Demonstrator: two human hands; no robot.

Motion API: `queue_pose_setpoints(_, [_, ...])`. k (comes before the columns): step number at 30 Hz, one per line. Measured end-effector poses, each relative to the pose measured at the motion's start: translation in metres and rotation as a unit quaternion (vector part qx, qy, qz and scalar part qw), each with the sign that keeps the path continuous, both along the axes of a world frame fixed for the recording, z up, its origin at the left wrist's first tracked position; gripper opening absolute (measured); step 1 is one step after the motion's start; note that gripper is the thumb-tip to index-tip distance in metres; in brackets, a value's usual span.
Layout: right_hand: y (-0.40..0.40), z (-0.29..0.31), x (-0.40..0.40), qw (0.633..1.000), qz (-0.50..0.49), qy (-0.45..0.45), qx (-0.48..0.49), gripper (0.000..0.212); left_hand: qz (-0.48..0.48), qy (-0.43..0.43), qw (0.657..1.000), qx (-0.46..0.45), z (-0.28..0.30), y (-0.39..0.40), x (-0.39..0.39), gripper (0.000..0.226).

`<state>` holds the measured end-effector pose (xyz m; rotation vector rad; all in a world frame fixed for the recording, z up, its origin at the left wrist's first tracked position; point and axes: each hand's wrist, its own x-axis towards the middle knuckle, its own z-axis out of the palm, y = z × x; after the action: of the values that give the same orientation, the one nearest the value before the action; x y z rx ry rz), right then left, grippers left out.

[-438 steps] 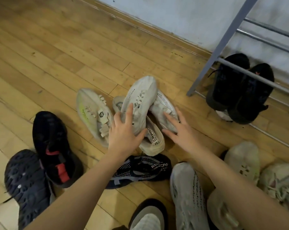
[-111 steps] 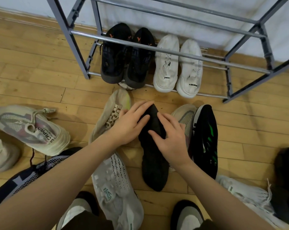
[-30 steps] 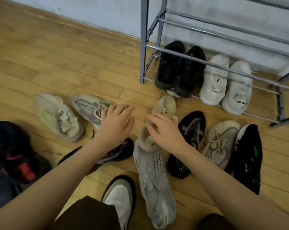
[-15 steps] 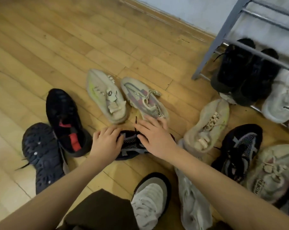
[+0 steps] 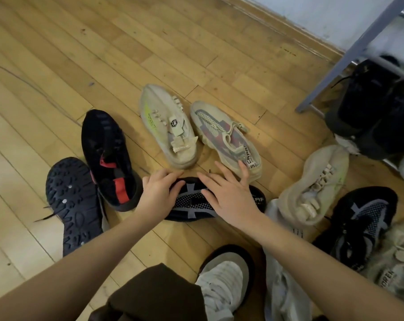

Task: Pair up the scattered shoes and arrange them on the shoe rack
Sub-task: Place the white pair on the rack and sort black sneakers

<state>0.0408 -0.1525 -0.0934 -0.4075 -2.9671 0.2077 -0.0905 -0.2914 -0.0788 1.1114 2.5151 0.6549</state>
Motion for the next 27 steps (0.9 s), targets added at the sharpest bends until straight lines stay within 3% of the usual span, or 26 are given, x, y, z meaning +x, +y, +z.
queue_pose_setpoints(3, [-0.005, 0.008, -0.003, 0.997, -0.012, 0.078, -0.023, 0.036, -0.049, 0.082, 0.992, 0.08, 0.013, -0.001, -0.002, 0.033])
queue_pose_setpoints(9, [0.003, 0.026, -0.013, 0.982, 0.018, 0.175, -0.064, 0.032, -0.104, 0.198, 0.964, 0.146, 0.037, 0.006, -0.01, 0.024])
queue_pose_setpoints(14, [0.016, 0.057, -0.021, 0.965, -0.005, 0.261, -0.031, 0.027, -0.091, 0.279, 0.937, 0.19, 0.068, 0.024, -0.02, 0.023])
queue_pose_setpoints(19, [0.041, 0.084, -0.013, 0.953, -0.032, 0.3, 0.009, 0.026, -0.068, 0.29, 0.924, 0.239, 0.088, 0.059, -0.022, 0.025])
queue_pose_setpoints(27, [0.08, 0.118, 0.052, 0.949, -0.111, 0.285, 0.078, 0.03, -0.129, 0.28, 0.897, 0.317, 0.112, 0.132, 0.02, 0.024])
